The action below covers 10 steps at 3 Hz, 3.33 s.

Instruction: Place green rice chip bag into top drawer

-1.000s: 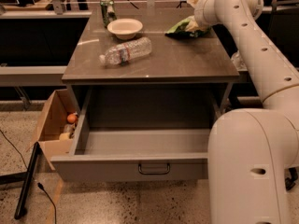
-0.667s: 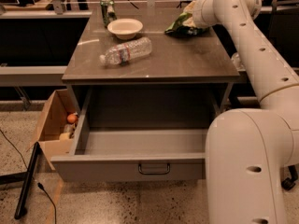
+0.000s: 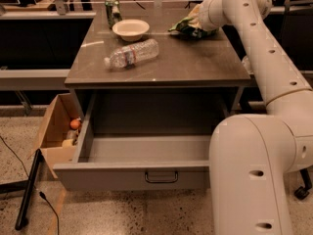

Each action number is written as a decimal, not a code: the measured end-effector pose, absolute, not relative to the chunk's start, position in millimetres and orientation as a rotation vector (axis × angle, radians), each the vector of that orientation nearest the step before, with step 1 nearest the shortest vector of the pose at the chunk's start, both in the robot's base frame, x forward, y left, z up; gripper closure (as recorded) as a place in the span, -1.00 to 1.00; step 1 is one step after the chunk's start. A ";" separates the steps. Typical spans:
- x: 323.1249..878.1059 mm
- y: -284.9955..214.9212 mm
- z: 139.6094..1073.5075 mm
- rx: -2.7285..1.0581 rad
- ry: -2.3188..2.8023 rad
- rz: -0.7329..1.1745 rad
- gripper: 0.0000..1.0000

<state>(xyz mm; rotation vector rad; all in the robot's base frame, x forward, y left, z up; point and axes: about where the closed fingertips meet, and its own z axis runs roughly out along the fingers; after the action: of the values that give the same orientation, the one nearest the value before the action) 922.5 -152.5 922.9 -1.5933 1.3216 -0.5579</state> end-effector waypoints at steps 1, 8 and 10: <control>904.3 -160.6 934.4 -1.609 1.343 -0.511 1.00; 708.3 -150.4 939.1 -1.741 1.549 -0.061 1.00; 591.5 -100.6 927.4 -1.798 1.627 0.160 1.00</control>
Offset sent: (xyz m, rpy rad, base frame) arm -0.1105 -0.0412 0.0479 0.0428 0.2120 0.0096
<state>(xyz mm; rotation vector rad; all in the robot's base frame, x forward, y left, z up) 591.5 -100.6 927.4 -1.7983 1.6265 0.1602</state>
